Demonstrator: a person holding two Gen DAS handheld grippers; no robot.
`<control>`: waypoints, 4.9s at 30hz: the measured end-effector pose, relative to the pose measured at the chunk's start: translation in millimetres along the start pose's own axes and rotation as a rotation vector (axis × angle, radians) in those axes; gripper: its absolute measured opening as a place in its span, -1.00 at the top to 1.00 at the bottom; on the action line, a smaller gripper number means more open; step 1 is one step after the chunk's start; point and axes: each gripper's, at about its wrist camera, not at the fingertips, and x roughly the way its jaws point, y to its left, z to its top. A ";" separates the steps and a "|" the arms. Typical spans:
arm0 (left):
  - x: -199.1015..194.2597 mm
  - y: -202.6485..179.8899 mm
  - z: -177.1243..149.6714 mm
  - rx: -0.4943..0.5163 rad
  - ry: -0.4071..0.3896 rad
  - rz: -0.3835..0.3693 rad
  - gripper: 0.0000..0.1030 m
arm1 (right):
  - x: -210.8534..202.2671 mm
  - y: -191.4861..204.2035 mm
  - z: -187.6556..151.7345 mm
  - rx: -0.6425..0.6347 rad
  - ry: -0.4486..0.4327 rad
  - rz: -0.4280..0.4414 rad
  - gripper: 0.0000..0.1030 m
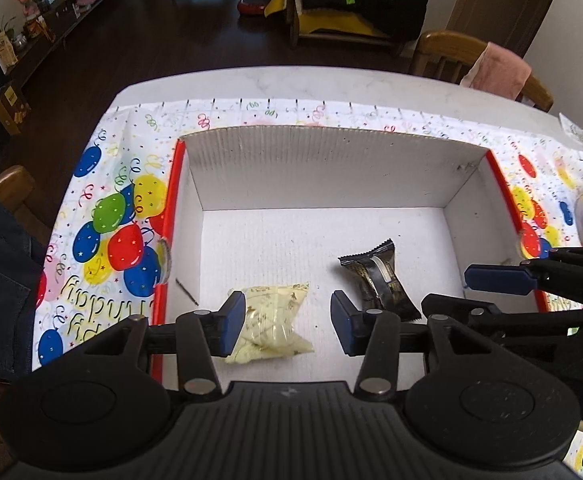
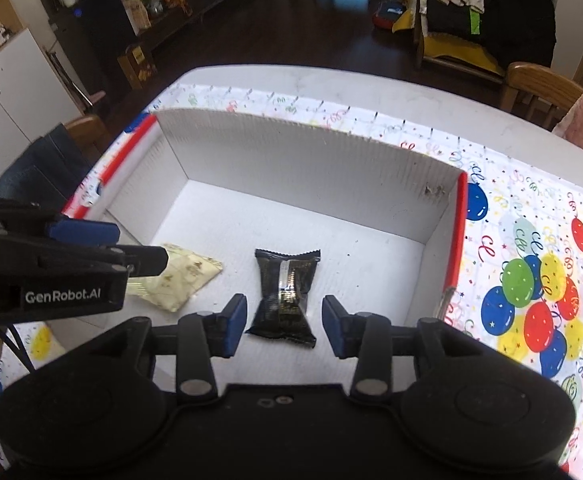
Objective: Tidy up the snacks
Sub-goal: 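Open both grippers to release the snacks and lift out of the box, then move the left gripper to the brown chocolate wrapper while the right gripper approaches the yellow Minion pouch, then grasp the brown chocolate wrapper with the left gripper while the right gripper grasps the yellow pouch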
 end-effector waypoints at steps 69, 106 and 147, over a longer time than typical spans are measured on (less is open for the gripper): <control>-119.8 57.4 -260.7 -0.023 -0.182 -0.060 -0.64 | -98.1 32.8 -251.0 0.259 -0.128 -0.138 -0.99; -66.7 73.7 -266.7 -0.086 -0.051 -0.043 -0.62 | -25.0 39.7 -246.6 0.341 -0.043 -0.329 -0.36; -76.9 81.0 -271.0 -0.163 -0.003 -0.128 0.32 | -88.9 53.4 -257.6 0.270 -0.153 -0.251 -0.33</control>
